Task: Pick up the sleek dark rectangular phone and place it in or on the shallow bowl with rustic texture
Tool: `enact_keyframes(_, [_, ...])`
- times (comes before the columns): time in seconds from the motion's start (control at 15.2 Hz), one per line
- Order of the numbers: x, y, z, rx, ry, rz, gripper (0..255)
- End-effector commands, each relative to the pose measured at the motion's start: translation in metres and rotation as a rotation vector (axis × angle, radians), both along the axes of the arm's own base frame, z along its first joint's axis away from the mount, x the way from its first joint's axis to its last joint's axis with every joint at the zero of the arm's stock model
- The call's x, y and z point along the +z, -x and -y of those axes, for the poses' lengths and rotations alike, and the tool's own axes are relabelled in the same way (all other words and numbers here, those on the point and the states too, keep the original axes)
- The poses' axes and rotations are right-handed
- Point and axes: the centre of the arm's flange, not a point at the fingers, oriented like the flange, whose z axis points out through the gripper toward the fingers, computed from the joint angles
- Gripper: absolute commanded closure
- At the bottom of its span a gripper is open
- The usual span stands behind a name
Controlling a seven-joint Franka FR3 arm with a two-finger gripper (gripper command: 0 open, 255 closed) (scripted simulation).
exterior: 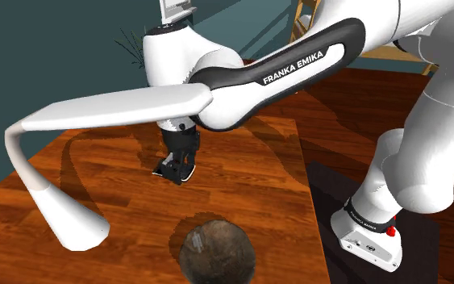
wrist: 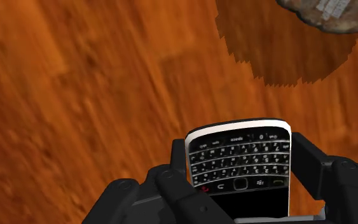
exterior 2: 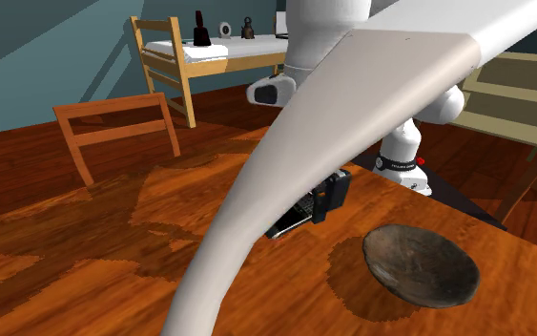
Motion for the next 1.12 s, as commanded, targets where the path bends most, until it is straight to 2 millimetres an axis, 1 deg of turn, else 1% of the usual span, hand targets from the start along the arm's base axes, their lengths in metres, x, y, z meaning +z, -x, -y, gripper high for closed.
enact_keyframes(0.0, [0.003, 0.026, -0.006, -0.001, 0.000, 0.001, 255])
enact_keyframes(0.92, [0.006, 0.206, -0.048, -0.001, 0.000, 0.001, 255])
enact_keyframes(0.99, [0.007, 0.216, -0.050, -0.001, 0.000, 0.001, 255])
enact_keyframes(1.06, [0.001, 0.216, -0.050, -0.001, 0.000, 0.001, 255])
